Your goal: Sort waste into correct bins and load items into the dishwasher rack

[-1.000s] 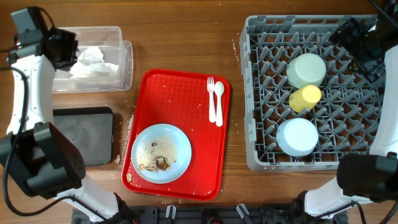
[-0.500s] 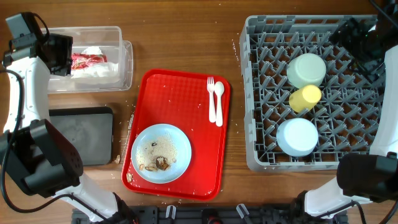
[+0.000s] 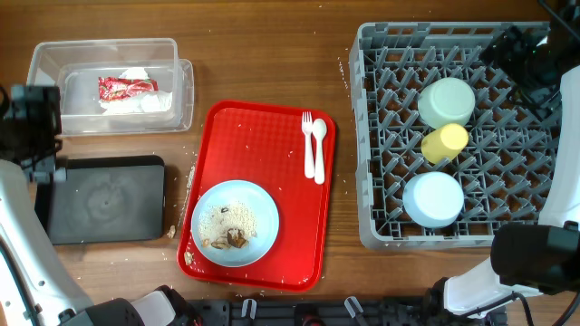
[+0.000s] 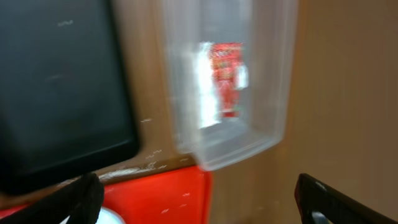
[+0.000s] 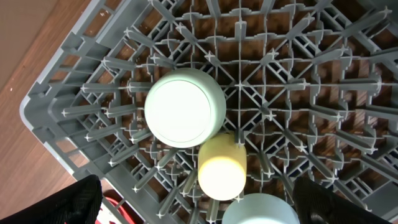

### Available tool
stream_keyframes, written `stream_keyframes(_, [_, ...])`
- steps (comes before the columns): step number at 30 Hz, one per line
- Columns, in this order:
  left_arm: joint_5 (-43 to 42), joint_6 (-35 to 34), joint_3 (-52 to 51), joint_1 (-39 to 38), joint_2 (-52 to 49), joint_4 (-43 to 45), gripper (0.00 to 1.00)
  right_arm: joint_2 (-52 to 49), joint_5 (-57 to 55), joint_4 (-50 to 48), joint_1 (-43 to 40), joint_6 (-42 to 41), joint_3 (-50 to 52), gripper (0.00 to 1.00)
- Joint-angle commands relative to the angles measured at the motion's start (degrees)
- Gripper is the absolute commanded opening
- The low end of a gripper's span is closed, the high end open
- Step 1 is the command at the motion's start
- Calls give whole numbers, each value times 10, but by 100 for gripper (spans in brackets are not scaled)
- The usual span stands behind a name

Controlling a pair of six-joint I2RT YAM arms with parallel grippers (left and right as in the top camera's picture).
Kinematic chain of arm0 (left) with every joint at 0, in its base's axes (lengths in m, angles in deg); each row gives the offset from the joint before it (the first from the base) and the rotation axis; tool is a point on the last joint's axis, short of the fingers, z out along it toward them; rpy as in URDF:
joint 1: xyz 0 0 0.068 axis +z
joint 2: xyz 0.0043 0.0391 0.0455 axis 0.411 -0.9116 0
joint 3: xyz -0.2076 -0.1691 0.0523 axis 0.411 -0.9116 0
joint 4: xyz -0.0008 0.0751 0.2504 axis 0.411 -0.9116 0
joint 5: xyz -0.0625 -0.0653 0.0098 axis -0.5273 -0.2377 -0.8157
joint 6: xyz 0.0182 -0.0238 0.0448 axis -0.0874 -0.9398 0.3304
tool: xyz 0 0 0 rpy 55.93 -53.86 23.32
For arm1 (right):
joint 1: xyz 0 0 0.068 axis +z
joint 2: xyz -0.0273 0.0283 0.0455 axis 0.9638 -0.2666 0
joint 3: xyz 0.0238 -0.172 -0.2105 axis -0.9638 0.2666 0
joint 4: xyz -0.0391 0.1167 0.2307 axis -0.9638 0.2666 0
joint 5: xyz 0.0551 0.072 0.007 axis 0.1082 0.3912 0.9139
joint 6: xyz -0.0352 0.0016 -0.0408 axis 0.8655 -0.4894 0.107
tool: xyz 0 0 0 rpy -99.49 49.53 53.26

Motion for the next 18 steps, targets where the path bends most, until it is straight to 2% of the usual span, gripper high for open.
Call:
stream_keyframes(1, [67, 7, -1, 13, -3, -66, 100, 5, -10, 0, 0, 6, -10, 100])
stream_keyframes(5, [72, 7, -1, 12, -3, -75, 100, 5, -10, -17, 0, -71, -10, 100])
stream_keyframes(9, [72, 7, -1, 12, -3, -75, 100, 5, -10, -27, 0, -91, -10, 100])
stream_keyframes(10, [72, 7, -1, 12, -3, -75, 100, 5, 26, -26, 0, -103, -10, 100])
stream_keyframes(12, [72, 7, -1, 12, -3, -75, 100, 5, 150, 3, 0, -89, -10, 100])
stream_keyframes(13, [72, 7, -1, 12, -3, -75, 100, 5, 177, 22, 0, -81, -10, 100])
stream_keyframes(18, [72, 7, -1, 12, -3, -75, 100, 5, 197, 43, 34, -56, 9, 99])
